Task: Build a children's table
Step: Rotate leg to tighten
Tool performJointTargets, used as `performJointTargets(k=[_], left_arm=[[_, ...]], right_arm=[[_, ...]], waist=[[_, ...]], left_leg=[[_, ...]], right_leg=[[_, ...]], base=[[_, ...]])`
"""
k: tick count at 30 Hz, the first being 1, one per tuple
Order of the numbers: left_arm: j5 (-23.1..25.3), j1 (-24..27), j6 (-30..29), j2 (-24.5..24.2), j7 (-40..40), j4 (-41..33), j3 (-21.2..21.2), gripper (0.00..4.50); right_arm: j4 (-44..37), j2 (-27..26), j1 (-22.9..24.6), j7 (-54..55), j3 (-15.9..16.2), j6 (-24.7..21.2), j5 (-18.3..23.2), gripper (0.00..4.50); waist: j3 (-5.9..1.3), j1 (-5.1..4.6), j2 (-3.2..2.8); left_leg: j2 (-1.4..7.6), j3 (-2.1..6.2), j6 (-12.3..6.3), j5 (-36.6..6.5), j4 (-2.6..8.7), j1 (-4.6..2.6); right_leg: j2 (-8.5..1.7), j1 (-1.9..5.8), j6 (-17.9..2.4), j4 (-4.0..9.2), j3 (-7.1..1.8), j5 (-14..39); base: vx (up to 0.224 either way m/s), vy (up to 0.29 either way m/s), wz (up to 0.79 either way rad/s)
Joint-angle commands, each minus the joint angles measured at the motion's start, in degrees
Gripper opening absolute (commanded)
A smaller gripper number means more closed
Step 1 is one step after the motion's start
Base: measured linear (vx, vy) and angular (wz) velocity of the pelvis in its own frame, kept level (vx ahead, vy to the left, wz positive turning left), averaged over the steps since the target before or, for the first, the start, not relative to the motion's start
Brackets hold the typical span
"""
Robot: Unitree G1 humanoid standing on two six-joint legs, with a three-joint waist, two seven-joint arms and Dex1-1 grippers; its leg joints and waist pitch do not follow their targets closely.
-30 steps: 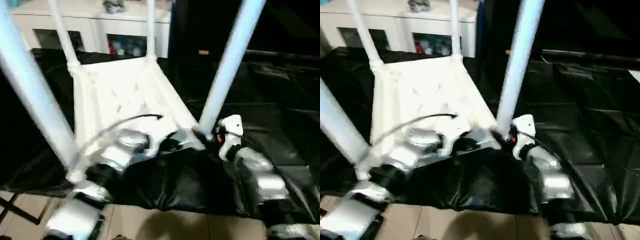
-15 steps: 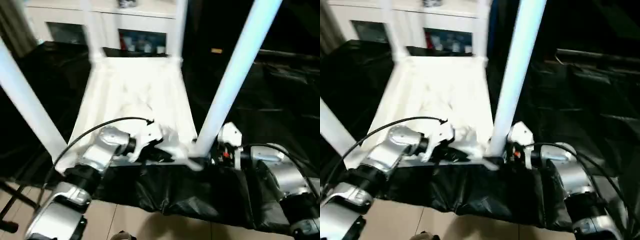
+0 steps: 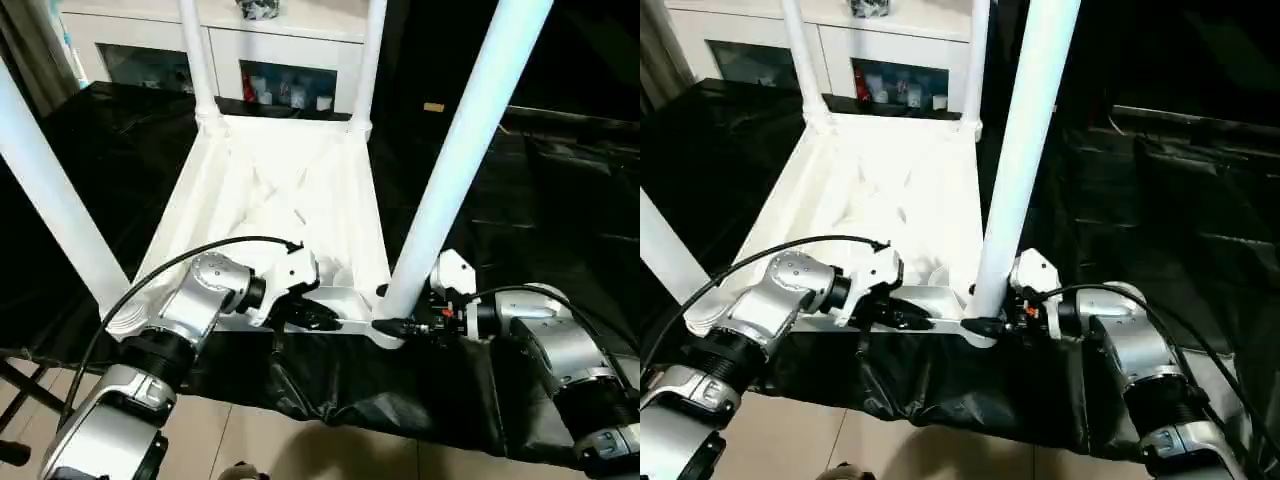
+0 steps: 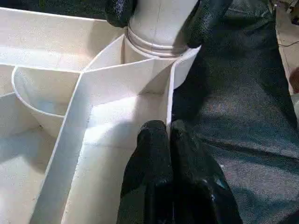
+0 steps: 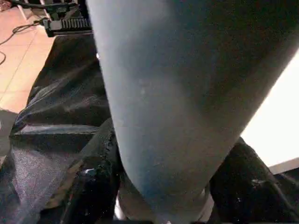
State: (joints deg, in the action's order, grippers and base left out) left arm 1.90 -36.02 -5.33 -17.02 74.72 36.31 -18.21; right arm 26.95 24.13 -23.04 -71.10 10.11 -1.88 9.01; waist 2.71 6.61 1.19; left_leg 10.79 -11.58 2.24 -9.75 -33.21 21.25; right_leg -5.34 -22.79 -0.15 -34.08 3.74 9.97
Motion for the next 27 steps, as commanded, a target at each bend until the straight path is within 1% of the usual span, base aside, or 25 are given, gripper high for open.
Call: performJointTargets(k=[1,2,3,4,5,6,7,8,9,10,11,12,13,14,15,16,17,18,19,20,21,22,24,25,27], left_arm=[[-1.4,-2.0,0.6,2.0,-5.3,-0.3,2.4,0.0],[-1.4,-2.0,0.6,2.1,-5.3,-0.3,2.4,0.0],[-1.4,-2.0,0.6,2.2,-5.7,-0.2,2.5,0.0],[-1.2,-2.0,0.5,2.4,-6.7,-0.2,2.7,0.0],[-1.1,-2.0,0.4,2.5,-7.5,-0.2,2.9,0.0],[-1.1,-2.0,0.0,3.2,-9.9,-0.2,3.6,0.0],[-1.0,-2.1,-0.3,3.5,-10.9,-0.2,3.9,0.0],[-0.6,-2.4,-0.7,4.2,-13.5,0.2,4.4,0.0],[0.2,-2.8,-1.3,5.1,-17.0,0.8,4.8,0.0],[1.1,-2.9,-1.9,6.2,-20.2,1.1,4.9,0.0],[1.5,-2.9,-2.7,7.1,-21.8,0.9,4.8,0.0],[1.8,-2.8,-3.4,7.9,-23.2,0.7,4.8,0.0],[1.8,-2.8,-3.5,8.0,-23.3,0.7,4.8,0.0],[2.3,-2.6,-5.3,9.8,-25.9,-0.1,4.7,0.0],[2.3,-2.6,-5.3,9.8,-25.9,-0.1,4.7,0.0],[2.6,-2.6,-5.9,10.4,-26.8,-0.4,4.6,0.0],[3.2,-2.8,-7.5,12.3,-29.8,-0.8,4.4,0.0],[3.5,-2.8,-8.3,13.4,-31.0,-1.2,4.2,0.0],[3.4,-2.6,-8.6,14.2,-31.5,-1.6,4.1,0.0],[3.3,-2.4,-8.7,14.6,-31.6,-1.9,4.0,0.0],[3.1,-2.2,-8.6,14.9,-31.1,-2.2,3.8,0.0],[3.0,-2.0,-8.2,14.9,-30.5,-2.3,3.7,0.0],[2.7,-1.8,-6.8,14.0,-28.7,-2.7,3.3,0.0],[2.7,-1.8,-5.9,12.6,-27.6,-2.5,3.1,0.0],[2.5,-1.9,-4.7,11.3,-26.1,-2.5,3.0,0.0]], right_arm=[[-1.4,-2.6,3.5,-2.9,5.9,-1.7,-0.6,2.23],[-1.4,-2.6,3.5,-2.8,5.9,-1.7,-0.6,2.23],[-1.4,-2.7,3.7,-2.5,5.7,-1.7,-0.5,2.08],[-1.6,-2.9,4.1,-1.9,5.2,-2.1,-0.1,2.08],[-1.8,-3.2,4.4,-1.3,4.8,-2.3,0.1,2.04],[-1.6,-4.2,4.7,2.1,3.6,-2.9,0.1,2.02],[-1.5,-4.6,4.7,3.5,3.1,-3.1,0.0,2.01],[-0.8,-5.7,4.6,7.0,2.0,-2.7,-0.6,1.99],[0.6,-7.4,4.2,12.6,0.4,-2.7,-1.5,1.99],[2.2,-9.5,3.6,19.0,-1.4,-3.9,-2.3,1.98],[3.5,-11.1,3.1,23.7,-2.6,-4.5,-2.8,1.98],[4.3,-12.4,2.8,27.3,-3.5,-5.1,-3.1,1.98],[4.4,-12.6,2.7,27.8,-3.6,-5.2,-3.2,1.97],[6.0,-15.6,1.7,34.9,-5.5,-7.0,-3.6,1.97],[6.0,-15.6,1.7,34.9,-5.5,-7.0,-3.6,1.97],[6.6,-16.7,1.3,37.4,-6.1,-7.8,-3.6,1.97],[7.6,-19.6,0.4,41.1,-7.1,-8.9,-2.8,1.97],[7.7,-21.3,0.1,42.0,-7.0,-8.4,-2.6,1.97],[7.5,-22.6,-0.1,42.3,-6.8,-8.1,-2.4,1.97],[7.3,-23.4,-0.1,42.3,-6.7,-7.8,-2.4,2.32],[7.1,-24.0,-0.2,42.4,-6.7,-7.4,-2.4,2.52],[6.7,-24.2,-0.3,42.1,-6.8,-7.4,-2.3,2.66],[5.4,-23.7,-0.1,39.8,-6.4,-8.3,-1.4,2.75],[3.5,-21.7,0.3,36.1,-5.7,-10.2,-0.4,2.75],[2.0,-19.5,0.8,32.7,-4.7,-11.4,-0.3,3.04]], waist=[[-3.23,-0.06,0.58],[-3.27,-0.01,0.21],[-3.29,-0.09,0.36],[-3.26,-0.1,0.11],[-3.22,-0.11,0.26],[-3.14,-0.18,-0.26],[-2.99,-0.29,-0.06],[-3.01,-0.36,-0.24],[-2.92,-0.76,-0.04],[-2.82,-1.14,-0.19],[-2.82,-1.43,-0.03],[-2.82,-1.72,0.05],[-2.77,-2.22,-0.06],[-2.8,-2.47,-0.24],[-2.74,-2.73,-0.31],[-2.77,-3.19,-0.15],[-2.81,-3.42,-0.31],[-2.73,-3.59,-0.41],[-2.85,-3.67,-0.38],[-2.83,-3.65,-0.36],[-2.88,-3.63,-0.59],[-2.93,-3.78,-0.49],[-2.99,-3.82,-0.52],[-3.04,-3.81,-0.55],[-3.02,-3.8,-0.55]], left_leg=[[3.0,1.29,-1.6,-15.6,4.16,-1.02],[2.99,1.35,-1.49,-15.6,4.19,-1.05],[2.97,1.3,-1.44,-15.7,4.19,-1.06],[2.99,1.29,-1.22,-16.2,4.23,-1.14],[2.96,1.34,-1.1,-16.7,4.27,-1.12],[3.01,1.38,-0.61,-17.8,4.42,-1.3],[2.89,1.41,-0.05,-19.4,4.45,-1.45],[2.9,1.56,0.37,-20.2,4.51,-1.5],[2.83,1.8,0.98,-21.0,4.68,-1.26],[2.8,1.96,1.94,-22.3,4.83,-1.41],[2.7,1.99,2.2,-23.2,4.79,-1.53],[2.64,2.12,2.48,-23.4,4.77,-1.47],[2.56,2.3,2.63,-24.0,4.81,-1.31],[2.43,2.5,2.49,-24.0,4.88,-1.02],[2.49,2.45,2.58,-24.3,4.91,-1.09],[2.33,2.52,2.35,-25.5,4.8,-1.33],[2.34,2.45,2.23,-25.7,4.72,-1.47],[2.36,2.48,2.24,-25.9,4.79,-1.44],[2.33,2.43,2.15,-25.7,4.74,-1.39],[2.34,2.44,2.02,-25.5,4.78,-1.35],[2.37,2.4,1.87,-25.5,4.84,-1.35],[2.41,2.35,1.73,-25.3,4.95,-1.2],[2.42,2.32,1.55,-25.1,5.01,-1.11],[2.47,2.21,1.18,-24.5,5.03,-1.13],[2.43,2.07,0.48,-23.9,4.97,-0.98]], right_leg=[[-3.66,2.05,-11.7,4.11,-2.45,16.5],[-3.69,2.08,-11.7,4.09,-2.45,16.4],[-3.64,2.06,-11.7,4.15,-2.45,16.2],[-3.6,2.02,-11.9,4.24,-2.46,16.2],[-3.61,2.06,-11.9,4.24,-2.46,16.5],[-3.59,1.92,-11.8,4.49,-2.49,17.3],[-3.64,1.77,-11.6,4.7,-2.47,19.3],[-3.74,1.77,-11.3,4.75,-2.46,20.4],[-3.81,1.88,-10.4,4.99,-2.36,22.6],[-3.75,1.6,-9.7,5.16,-2.32,24.8],[-3.77,1.49,-9.3,5.36,-2.21,26.3],[-3.84,1.58,-8.8,5.41,-2.16,27.4],[-3.9,1.57,-7.9,5.67,-2.08,29.5],[-3.89,1.83,-6.8,5.86,-1.9,30.9],[-3.85,1.52,-6.7,6.01,-2.0,31.0],[-3.71,1.29,-6.2,6.33,-1.83,31.8],[-3.69,1.03,-6.5,6.35,-1.97,31.0],[-3.63,1.01,-6.7,6.36,-1.95,30.8],[-3.61,1.11,-6.8,6.34,-1.91,30.2],[-3.59,1.11,-6.8,6.37,-1.91,29.8],[-3.5,1.12,-7.2,6.27,-1.98,28.2],[-3.36,1.21,-7.5,6.11,-2.01,26.4],[-3.29,1.37,-8.0,5.9,-2.05,24.5],[-3.22,1.45,-8.5,5.78,-2.14,22.6],[-3.22,1.69,-9.3,5.58,-2.21,20.9]], base=[[0.0,0.0,0.0],[0.0,0.0,0.0],[0.0,0.0,0.0],[0.0,0.0,0.0],[0.0,0.0,0.0],[0.0,0.0,0.0],[0.0,0.0,0.0],[0.0,0.0,0.0],[0.0,0.0,0.0],[0.0,0.0,0.0],[0.0,0.0,0.0],[0.0,0.0,0.0],[0.0,0.0,0.0],[0.0,0.0,0.0],[0.0,0.0,0.0],[0.0,0.0,0.0],[0.0,0.0,0.0],[0.0,0.0,0.0],[0.0,0.0,0.0],[0.0,0.0,0.0],[0.0,0.0,0.0],[0.0,0.0,0.0],[0.0,0.0,0.0],[0.0,0.0,0.0],[0.0,0.0,0.0]])
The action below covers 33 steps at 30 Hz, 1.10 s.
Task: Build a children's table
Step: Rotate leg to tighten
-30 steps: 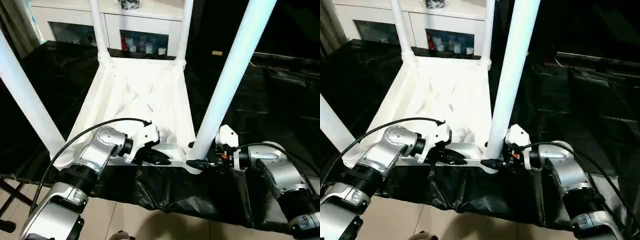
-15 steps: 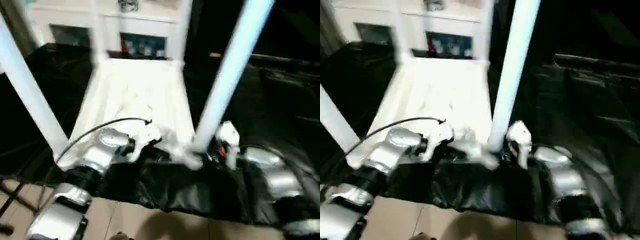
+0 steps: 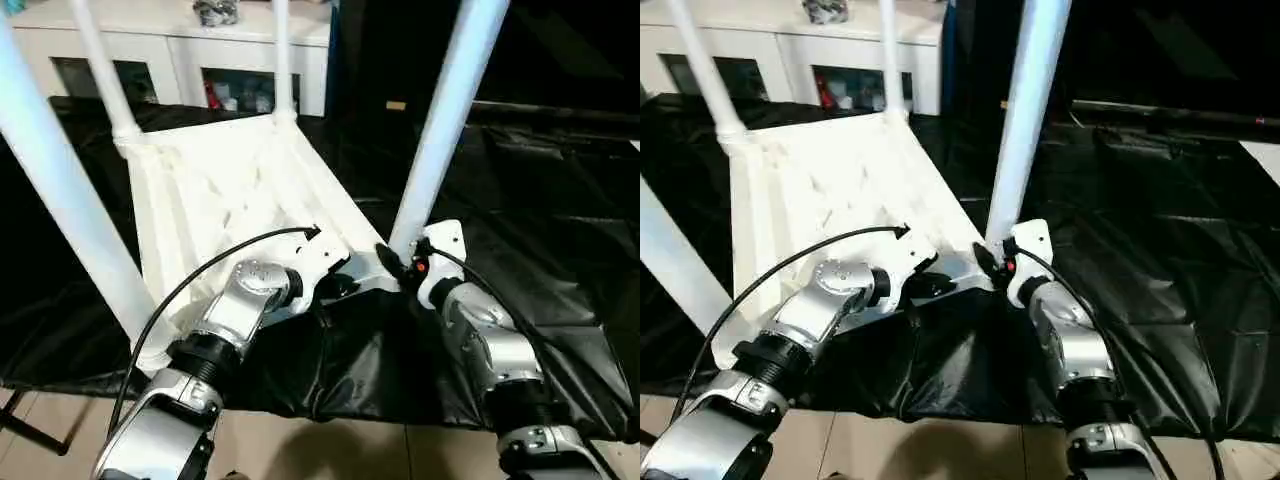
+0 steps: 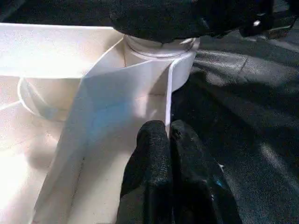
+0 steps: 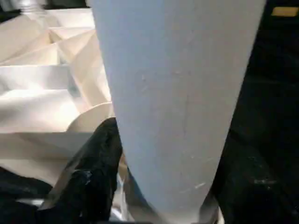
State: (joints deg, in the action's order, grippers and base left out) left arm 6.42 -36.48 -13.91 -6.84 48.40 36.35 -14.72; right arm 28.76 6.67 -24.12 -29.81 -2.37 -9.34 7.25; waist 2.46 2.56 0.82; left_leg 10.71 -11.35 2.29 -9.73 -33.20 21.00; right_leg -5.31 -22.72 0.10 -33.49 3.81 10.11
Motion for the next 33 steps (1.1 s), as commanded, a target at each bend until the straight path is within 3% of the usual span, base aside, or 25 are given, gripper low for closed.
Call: performJointTargets(k=[1,2,4,5,10,14,16,18,19,20,25,30,31,33], left_arm=[[-2.3,-1.2,4.6,0.4,1.6,-2.9,-0.5,0.0],[-2.6,-1.0,5.1,-0.1,3.0,-3.4,-0.4,0.0],[-3.4,-0.4,5.8,-1.7,6.6,-4.6,-0.6,0.0],[-3.8,-0.1,5.8,-2.2,7.9,-5.1,-0.7,0.0],[-6.5,1.2,6.2,-5.7,16.9,-7.7,-1.2,0.0],[-7.4,1.4,5.9,-7.3,21.2,-7.7,-1.8,0.0],[-7.9,1.4,5.6,-7.9,23.3,-7.7,-2.0,0.0],[-8.1,1.5,5.3,-8.4,24.6,-7.9,-2.2,0.0],[-8.4,1.7,5.1,-8.8,26.1,-8.2,-2.5,0.0],[-8.4,1.7,5.1,-8.8,26.1,-8.2,-2.5,0.0],[-8.2,1.5,5.1,-9.7,27.7,-7.6,-2.9,0.0],[-7.6,0.8,5.9,-9.7,27.7,-6.0,-2.7,0.0],[-7.2,0.6,6.2,-9.6,27.0,-5.3,-2.5,0.0],[-6.8,0.6,6.7,-9.2,25.3,-4.8,-2.2,0.0]], right_arm=[[-0.6,-0.6,2.3,-10.1,8.5,-3.9,0.8,3.04],[-1.0,0.8,2.6,-11.8,9.0,-3.8,0.5,3.13],[-1.6,3.8,3.2,-15.7,10.0,-3.2,0.0,3.13],[-1.8,4.7,3.3,-17.0,10.3,-3.1,-0.2,3.13],[-2.9,11.2,4.5,-29.2,12.9,-0.5,-0.1,3.13],[-3.6,13.7,4.6,-36.6,14.1,-1.7,1.5,3.13],[-3.5,14.5,4.3,-39.8,14.9,-1.6,1.9,3.13],[-3.3,14.7,4.0,-41.4,15.3,-1.3,2.2,3.13],[-3.4,14.8,3.7,-42.7,15.6,-1.3,2.6,2.88],[-3.4,14.8,3.7,-42.7,15.6,-1.3,2.6,2.81],[-3.7,14.8,3.5,-45.2,16.4,-1.2,3.0,2.44],[-3.7,15.2,3.9,-46.6,17.0,-0.9,2.6,2.35],[-3.8,15.3,4.2,-46.9,17.1,-0.7,2.6,2.34],[-3.9,15.2,4.7,-46.8,17.2,-0.6,2.6,2.34]], waist=[[-2.8,0.29,-0.15],[-2.86,0.34,0.43],[-2.88,0.56,0.3],[-3.01,0.72,0.57],[-3.19,1.26,0.71],[-3.27,2.04,0.76],[-3.2,2.78,0.54],[-3.11,2.87,0.52],[-3.11,3.01,0.92],[-3.12,3.2,0.73],[-3.19,3.54,0.95],[-3.26,3.74,1.05],[-3.26,3.79,0.74],[-3.27,3.81,0.69]], left_leg=[[2.52,1.8,0.36,-23.6,4.92,-0.75],[2.51,1.61,-0.15,-22.7,4.75,-0.76],[2.57,1.49,-0.73,-20.7,4.66,-0.62],[2.61,1.43,-1.11,-19.0,4.57,-0.55],[2.76,1.05,-3.1,-14.1,4.17,-0.54],[2.85,0.82,-4.28,-11.6,3.94,-0.65],[3.06,0.72,-4.1,-11.8,3.97,-0.77],[3.13,0.72,-3.57,-12.6,4.07,-0.83],[3.12,0.7,-2.9,-13.5,4.11,-0.91],[3.16,0.8,-2.59,-13.7,4.17,-0.96],[3.12,0.8,-2.1,-13.2,4.17,-0.94],[3.04,0.77,-2.27,-12.4,4.07,-0.9],[3.03,0.8,-2.19,-12.5,4.1,-0.89],[3.01,0.82,-2.08,-12.8,4.09,-0.91]], right_leg=[[-3.29,1.64,-9.5,5.06,-2.3,20.7],[-3.36,1.66,-9.6,4.98,-2.36,20.6],[-3.59,1.84,-9.8,4.88,-2.5,20.0],[-3.59,1.98,-10.2,4.64,-2.48,18.7],[-3.51,2.17,-12.6,3.82,-2.51,12.5],[-3.28,2.35,-14.4,3.28,-2.38,9.0],[-3.27,2.25,-14.5,3.16,-2.32,9.7],[-3.33,2.15,-14.4,3.3,-2.35,10.7],[-3.43,2.14,-14.0,3.43,-2.39,12.2],[-3.53,2.14,-13.8,3.41,-2.4,13.1],[-3.51,2.1,-13.2,3.31,-2.45,13.1],[-3.5,2.18,-13.3,3.2,-2.44,11.8],[-3.49,2.18,-13.2,3.25,-2.43,11.9],[-3.46,2.2,-13.2,3.27,-2.42,11.8]], base=[[0.0,0.0,0.0],[0.0,0.0,0.0],[0.0,0.0,0.0],[0.0,0.0,0.0],[0.0,0.0,0.0],[0.0,0.0,0.0],[0.0,0.0,0.0],[0.0,0.0,0.0],[0.0,0.0,0.0],[0.0,0.0,0.0],[0.0,0.0,0.0],[0.0,0.0,0.0],[0.0,0.0,0.0],[0.0,0.0,0.0]])
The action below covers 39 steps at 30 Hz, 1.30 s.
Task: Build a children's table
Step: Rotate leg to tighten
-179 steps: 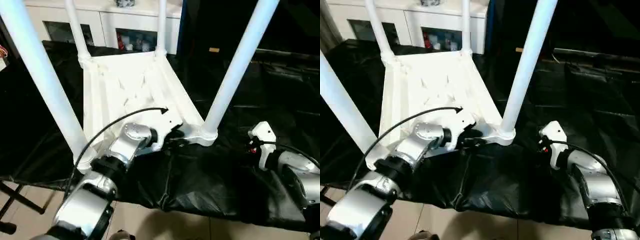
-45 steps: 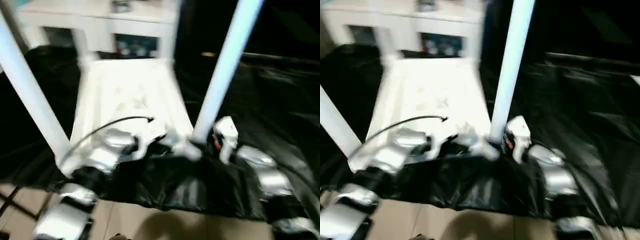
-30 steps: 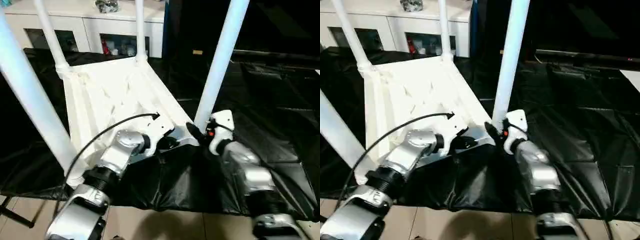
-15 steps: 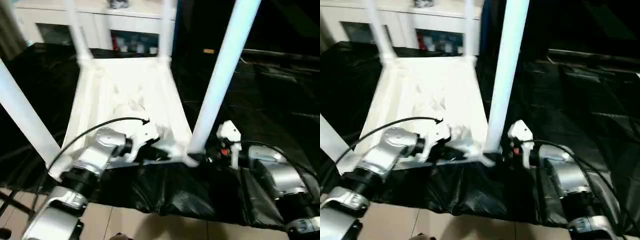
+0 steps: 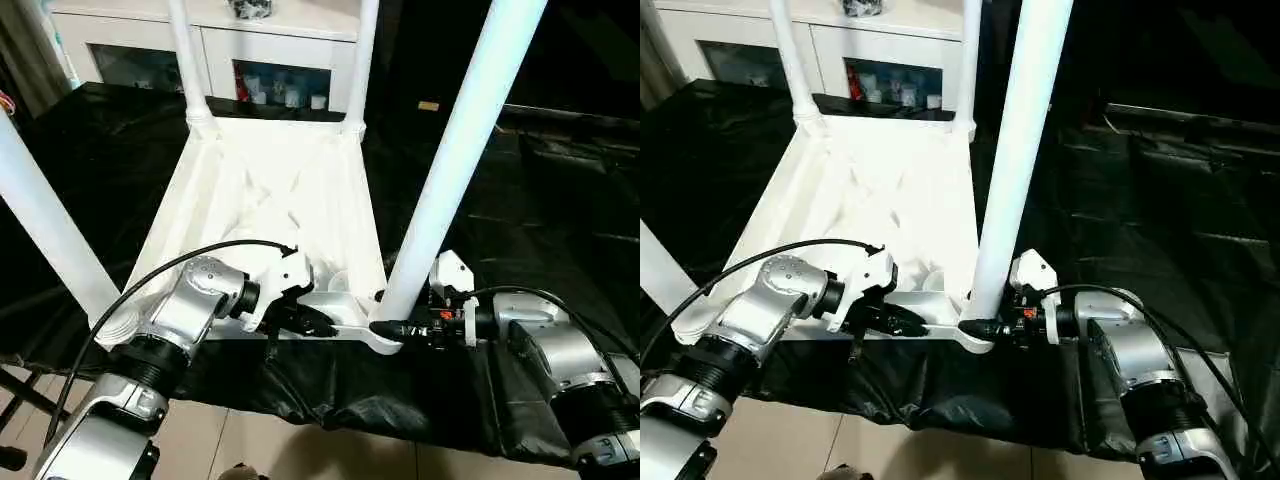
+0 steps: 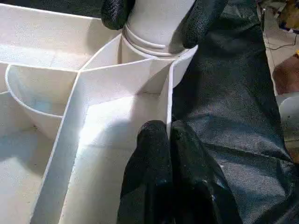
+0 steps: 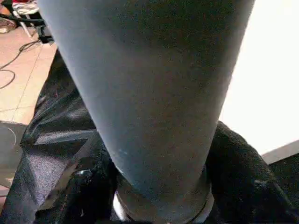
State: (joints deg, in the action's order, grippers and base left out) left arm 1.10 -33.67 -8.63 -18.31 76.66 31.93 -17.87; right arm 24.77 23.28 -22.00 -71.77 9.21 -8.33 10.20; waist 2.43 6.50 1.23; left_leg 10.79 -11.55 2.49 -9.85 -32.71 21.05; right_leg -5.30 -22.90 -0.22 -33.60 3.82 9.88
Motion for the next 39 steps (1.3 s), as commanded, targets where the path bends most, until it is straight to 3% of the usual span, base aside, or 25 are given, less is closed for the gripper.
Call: performJointTargets(k=[1,5,6,9,11,14,17,18,21,23,26,28,31,34,36,37,39], left_arm=[[-1.2,-2.2,1.5,2.7,-4.7,-0.2,1.5,0.0],[-0.5,-2.6,1.7,4.3,-10.9,0.6,3.0,0.0],[0.1,-2.8,1.2,5.2,-14.3,0.7,3.7,0.0],[1.0,-2.9,-0.1,7.4,-20.4,0.4,4.6,0.0],[1.4,-2.5,-1.8,9.9,-24.7,-0.6,5.3,0.0],[2.5,-1.8,-4.7,12.9,-28.5,-2.3,4.7,0.0],[3.8,-1.6,-6.2,14.7,-30.9,-2.7,3.6,0.0],[4.1,-1.6,-6.5,15.3,-31.7,-2.6,3.3,0.0],[4.4,-1.6,-6.6,16.3,-32.2,-2.6,2.8,0.0],[4.1,-1.4,-6.4,16.3,-31.4,-3.1,2.6,0.0],[3.2,-0.9,-5.6,14.7,-28.0,-4.3,2.1,0.0],[2.1,-0.6,-4.9,12.9,-24.1,-5.2,1.6,0.0],[0.9,-0.2,-3.2,10.2,-18.4,-5.9,1.0,0.0],[-0.6,-0.1,-2.6,7.7,-12.8,-6.4,0.7,0.0],[-1.3,-0.1,-2.8,6.7,-10.3,-6.4,0.6,0.0],[-1.5,-0.2,-2.8,6.4,-9.4,-6.1,0.5,0.0],[-1.6,-0.6,-2.8,5.4,-7.6,-5.3,0.4,0.0]], right_arm=[[-0.3,-1.8,3.0,-4.1,5.4,-1.5,-0.3,2.33],[-0.1,-3.7,3.7,0.2,4.0,-1.3,-0.4,2.33],[1.0,-5.4,3.7,4.8,2.9,0.0,-1.2,2.33],[3.7,-8.8,3.2,14.5,1.0,1.6,-3.2,2.18],[5.6,-11.8,2.4,23.2,-0.7,1.0,-4.6,2.06],[7.3,-17.0,1.0,35.9,-4.4,-1.2,-4.8,2.06],[7.9,-20.0,0.4,40.5,-6.0,-0.7,-4.5,2.06],[8.0,-20.9,0.4,41.4,-6.3,-0.3,-4.6,2.36],[8.1,-22.1,0.1,43.5,-7.4,0.2,-4.3,2.7],[7.0,-22.0,0.2,43.7,-7.9,-0.2,-4.1,2.76],[6.2,-20.2,0.2,42.0,-7.4,-0.2,-4.5,3.03],[5.7,-18.1,0.4,38.5,-7.1,-0.6,-4.2,3.23],[4.6,-14.4,1.0,30.4,-5.4,-0.8,-3.9,3.23],[2.6,-10.0,2.4,20.5,-2.2,-0.3,-3.6,3.23],[1.7,-7.7,3.0,15.4,-0.5,0.1,-3.5,3.23],[1.4,-6.8,3.2,13.3,0.3,0.2,-3.5,3.23],[0.7,-4.5,3.6,8.1,2.1,0.4,-3.3,3.23]], waist=[[-3.25,-0.11,0.22],[-3.17,0.01,0.25],[-2.93,-0.11,0.26],[-2.71,-0.74,0.42],[-2.63,-1.26,0.41],[-2.58,-2.69,0.38],[-2.65,-3.31,0.29],[-2.7,-3.42,-0.23],[-2.84,-3.42,-0.13],[-2.98,-3.47,-0.28],[-3.18,-3.42,-0.03],[-3.21,-3.32,-0.13],[-3.18,-3.09,0.25],[-3.36,-2.72,0.2],[-3.39,-2.58,-0.01],[-3.36,-2.53,0.22],[-3.24,-2.31,0.12]], left_leg=[[2.94,1.02,-2.21,-12.8,3.61,-0.98],[3.01,1.0,-1.79,-14.2,3.69,-1.19],[3.02,1.08,-0.95,-16.4,3.87,-1.38],[2.83,1.65,0.64,-19.4,4.21,-1.18],[2.83,1.84,1.47,-20.7,4.36,-1.47],[2.53,2.34,2.14,-22.6,4.59,-1.03],[2.44,2.16,1.34,-22.9,4.41,-1.2],[2.45,2.09,1.22,-23.1,4.42,-1.3],[2.51,1.95,0.79,-21.9,4.49,-1.1],[2.55,1.82,0.49,-21.2,4.47,-1.11],[2.52,1.57,-0.34,-18.7,4.29,-0.83],[2.47,1.45,-0.98,-17.4,4.16,-0.74],[2.49,1.19,-2.48,-15.8,3.94,-0.69],[2.55,1.25,-3.02,-13.7,3.78,-0.56],[2.69,1.12,-3.73,-12.5,3.63,-0.69],[2.71,1.11,-4.01,-12.1,3.66,-0.69],[2.76,1.03,-4.04,-12.8,3.64,-0.85]], right_leg=[[-3.49,2.39,-12.9,3.42,-2.42,12.2],[-3.52,2.25,-12.7,3.65,-2.48,13.6],[-3.61,1.96,-12.2,4.03,-2.54,16.5],[-3.92,2.05,-9.7,4.7,-2.36,23.9],[-3.92,1.69,-8.5,5.06,-2.36,26.9],[-3.94,1.81,-6.2,5.54,-2.04,31.2],[-3.71,1.4,-6.3,5.85,-2.11,29.5],[-3.56,1.33,-6.6,5.91,-2.18,28.1],[-3.38,1.51,-7.7,5.48,-2.28,24.0],[-3.23,1.65,-8.9,5.1,-2.35,20.4],[-3.24,1.98,-10.1,4.67,-2.44,16.2],[-3.3,2.11,-10.5,4.52,-2.44,15.3],[-3.29,2.14,-10.8,4.58,-2.49,15.2],[-3.26,2.6,-11.4,4.08,-2.37,12.4],[-3.26,2.41,-12.7,3.74,-2.46,9.5],[-3.21,2.48,-13.5,3.55,-2.4,8.6],[-3.22,2.41,-13.8,3.68,-2.39,9.7]], base=[[0.0,0.0,0.0],[0.0,0.0,0.0],[0.0,0.0,0.0],[0.0,0.0,0.0],[0.0,0.0,0.0],[0.0,0.0,0.0],[0.0,0.0,0.0],[0.0,0.0,0.0],[0.0,0.0,0.0],[0.0,0.0,0.0],[0.0,0.0,0.0],[0.0,0.0,0.0],[0.0,0.0,0.0],[0.0,0.0,0.0],[0.0,0.0,0.0],[0.0,0.0,0.0],[0.0,0.0,0.0]])
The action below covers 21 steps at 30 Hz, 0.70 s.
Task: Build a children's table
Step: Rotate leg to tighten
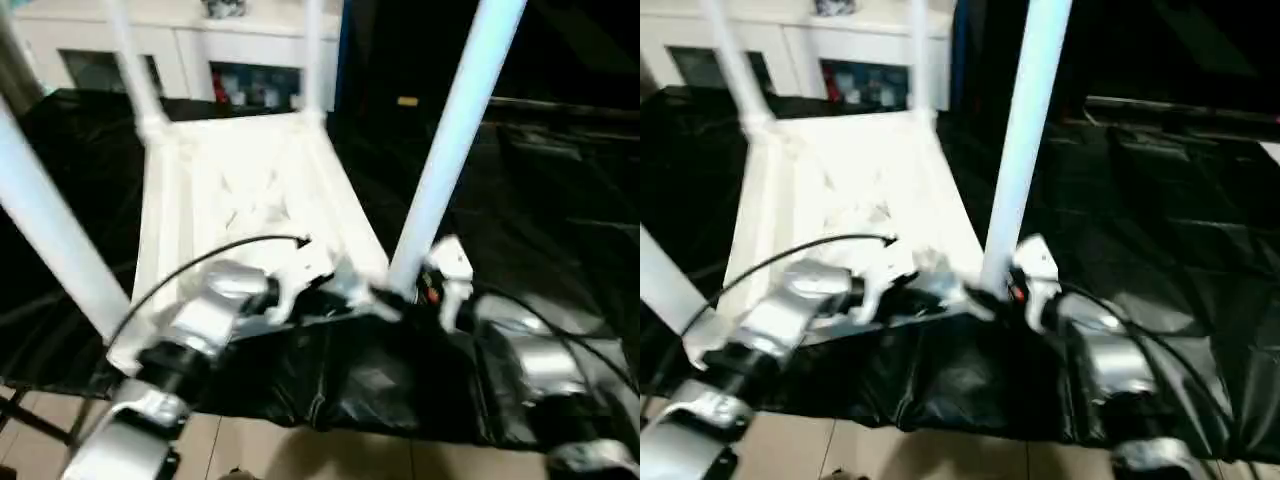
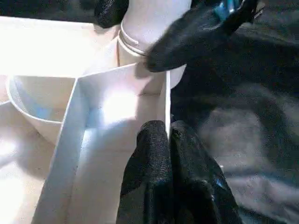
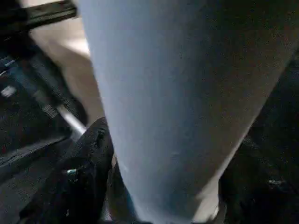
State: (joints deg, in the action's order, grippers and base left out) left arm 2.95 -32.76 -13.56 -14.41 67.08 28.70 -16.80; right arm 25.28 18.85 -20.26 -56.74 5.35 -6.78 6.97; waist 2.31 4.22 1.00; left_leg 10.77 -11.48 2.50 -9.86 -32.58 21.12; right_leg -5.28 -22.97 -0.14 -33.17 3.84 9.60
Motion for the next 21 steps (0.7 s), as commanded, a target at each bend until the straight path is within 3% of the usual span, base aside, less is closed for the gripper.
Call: performJointTargets(k=[1,4,9,15,21], left_arm=[[-3.6,-2.1,2.5,0.8,3.3,-0.7,-0.6,0.0],[-3.6,-3.3,3.1,0.3,4.3,1.9,-0.2,0.0],[-3.5,-3.9,3.9,-0.7,5.6,3.3,0.0,0.0],[-3.5,-4.5,4.7,-0.8,6.8,4.7,0.3,0.0],[-3.5,-4.2,4.8,-0.9,6.6,4.4,0.3,0.0]], right_arm=[[0.1,1.9,1.8,-11.4,7.6,-0.7,-0.1,3.23],[1.2,3.2,0.8,-14.8,8.9,0.4,-0.7,3.23],[1.0,2.0,-0.4,-16.3,8.6,-0.1,0.7,3.07],[0.2,1.3,-0.1,-19.1,9.5,-0.8,2.1,2.65],[0.0,0.8,0.8,-19.0,9.0,-2.0,2.5,2.61]], waist=[[-3.08,0.35,0.33],[-2.88,1.13,0.69],[-2.95,1.18,1.08],[-3.09,1.35,0.85],[-3.08,1.44,0.58]], left_leg=[[2.81,0.94,-3.93,-13.5,3.48,-0.95],[2.97,0.8,-3.1,-14.9,3.6,-1.25],[2.93,1.05,-2.23,-15.2,3.7,-1.03],[2.95,0.98,-2.48,-13.5,3.62,-0.97],[2.94,0.98,-2.21,-13.9,3.62,-0.99]], right_leg=[[-3.2,2.58,-13.7,3.3,-2.33,11.3],[-3.39,2.22,-12.9,3.64,-2.44,15.3],[-3.59,2.31,-11.7,3.71,-2.39,17.7],[-3.47,2.34,-12.6,3.28,-2.34,14.3],[-3.47,2.42,-12.8,3.34,-2.34,14.3]], base=[[0.0,0.0,0.0],[0.0,0.0,0.0],[0.0,0.0,0.0],[0.0,0.0,0.0],[0.0,0.0,0.0]])
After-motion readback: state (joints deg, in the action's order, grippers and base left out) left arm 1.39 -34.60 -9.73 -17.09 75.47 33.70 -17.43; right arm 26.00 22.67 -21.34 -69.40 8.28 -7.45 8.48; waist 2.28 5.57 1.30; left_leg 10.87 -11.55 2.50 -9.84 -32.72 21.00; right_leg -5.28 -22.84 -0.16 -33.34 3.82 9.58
